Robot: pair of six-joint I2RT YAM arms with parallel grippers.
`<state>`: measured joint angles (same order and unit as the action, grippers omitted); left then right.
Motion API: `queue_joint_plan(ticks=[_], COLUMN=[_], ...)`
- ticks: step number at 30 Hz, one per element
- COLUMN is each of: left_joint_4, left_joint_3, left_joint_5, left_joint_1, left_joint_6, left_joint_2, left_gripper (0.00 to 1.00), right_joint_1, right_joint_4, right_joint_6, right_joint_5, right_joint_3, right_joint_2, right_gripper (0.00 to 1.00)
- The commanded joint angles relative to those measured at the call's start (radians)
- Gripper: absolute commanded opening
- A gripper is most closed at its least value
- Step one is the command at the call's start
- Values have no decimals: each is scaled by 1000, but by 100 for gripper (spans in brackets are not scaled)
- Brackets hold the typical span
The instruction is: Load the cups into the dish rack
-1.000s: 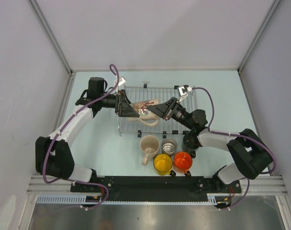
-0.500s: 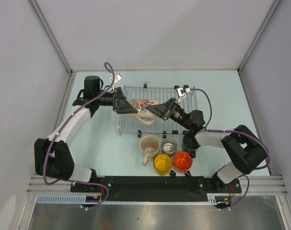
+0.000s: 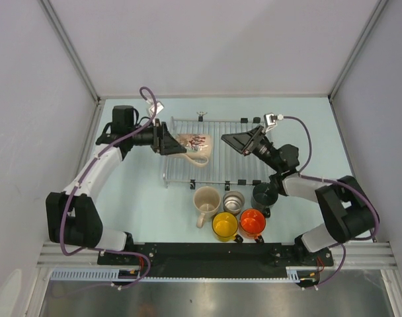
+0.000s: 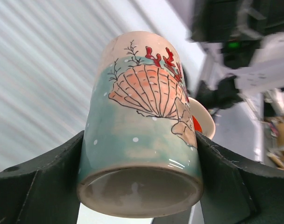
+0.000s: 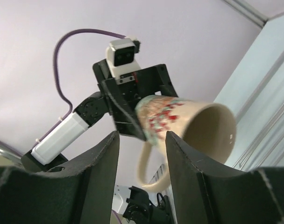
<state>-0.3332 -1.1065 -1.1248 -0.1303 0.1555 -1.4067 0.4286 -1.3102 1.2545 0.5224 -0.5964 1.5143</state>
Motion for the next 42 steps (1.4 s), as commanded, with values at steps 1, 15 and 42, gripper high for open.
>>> queue_joint_plan(ticks=[1, 15, 42], left_joint_4=[-55, -309, -497], left_joint_3=[-142, -522, -846], left_joint_5=[263, 937, 1257], left_joint_1=[-17, -273, -373], left_joint_6=[-154, -425, -484], left_joint_2=[2, -264, -624], left_gripper=[0, 0, 0], right_joint_1=[-33, 76, 96], right_joint_4=[-33, 721, 778], right_joint_6=[-79, -543, -573], right_joint_5=[56, -117, -121], right_joint_3=[-6, -28, 95], right_joint_2=[-153, -488, -597], right_gripper=[50, 49, 45])
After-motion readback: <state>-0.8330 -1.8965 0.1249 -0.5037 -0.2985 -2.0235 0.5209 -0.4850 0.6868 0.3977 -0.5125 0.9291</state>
